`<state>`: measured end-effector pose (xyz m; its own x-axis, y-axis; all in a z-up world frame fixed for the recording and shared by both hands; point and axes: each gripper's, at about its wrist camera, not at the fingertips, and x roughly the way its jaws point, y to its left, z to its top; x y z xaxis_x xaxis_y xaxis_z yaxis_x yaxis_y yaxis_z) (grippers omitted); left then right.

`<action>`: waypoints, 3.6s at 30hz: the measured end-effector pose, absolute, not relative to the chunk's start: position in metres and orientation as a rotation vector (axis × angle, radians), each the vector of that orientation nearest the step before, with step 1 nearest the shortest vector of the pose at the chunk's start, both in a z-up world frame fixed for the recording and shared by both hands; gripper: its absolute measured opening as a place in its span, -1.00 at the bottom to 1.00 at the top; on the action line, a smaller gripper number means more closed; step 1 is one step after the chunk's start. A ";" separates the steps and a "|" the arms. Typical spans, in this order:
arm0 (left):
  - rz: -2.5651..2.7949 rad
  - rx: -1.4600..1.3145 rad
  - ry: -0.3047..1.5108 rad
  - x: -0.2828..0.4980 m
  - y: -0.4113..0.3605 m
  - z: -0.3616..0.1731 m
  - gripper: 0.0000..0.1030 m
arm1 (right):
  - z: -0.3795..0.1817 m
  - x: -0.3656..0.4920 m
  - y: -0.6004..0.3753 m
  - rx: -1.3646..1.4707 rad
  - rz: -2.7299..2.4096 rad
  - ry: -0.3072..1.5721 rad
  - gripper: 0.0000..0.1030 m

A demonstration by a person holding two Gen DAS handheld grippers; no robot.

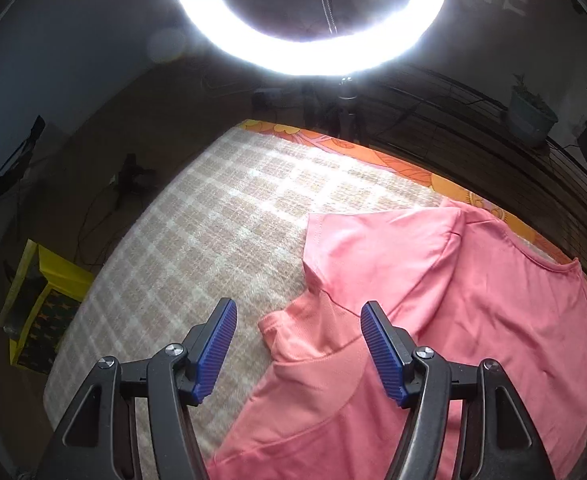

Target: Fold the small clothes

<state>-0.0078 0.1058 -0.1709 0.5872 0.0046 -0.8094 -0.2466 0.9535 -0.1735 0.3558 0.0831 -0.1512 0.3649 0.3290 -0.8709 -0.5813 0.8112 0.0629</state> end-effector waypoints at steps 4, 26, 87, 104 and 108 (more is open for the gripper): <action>0.145 -0.263 0.933 -0.006 0.105 -0.171 -0.47 | -0.177 0.370 0.114 -0.364 0.559 1.049 0.27; -0.007 -0.325 0.903 -0.021 0.108 -0.158 -0.32 | -0.212 0.393 0.103 -0.455 0.441 1.089 -0.53; -0.185 -0.281 0.806 -0.010 0.040 -0.113 -1.00 | -0.152 0.433 -0.002 -0.140 0.550 0.903 -1.00; -0.432 -0.153 0.925 0.013 -0.061 -0.122 -1.00 | -0.202 0.469 -0.128 -0.079 0.320 0.993 -1.00; -0.442 -0.128 0.931 0.012 -0.064 -0.124 -1.00 | -0.192 0.464 -0.150 -0.067 0.338 1.009 0.01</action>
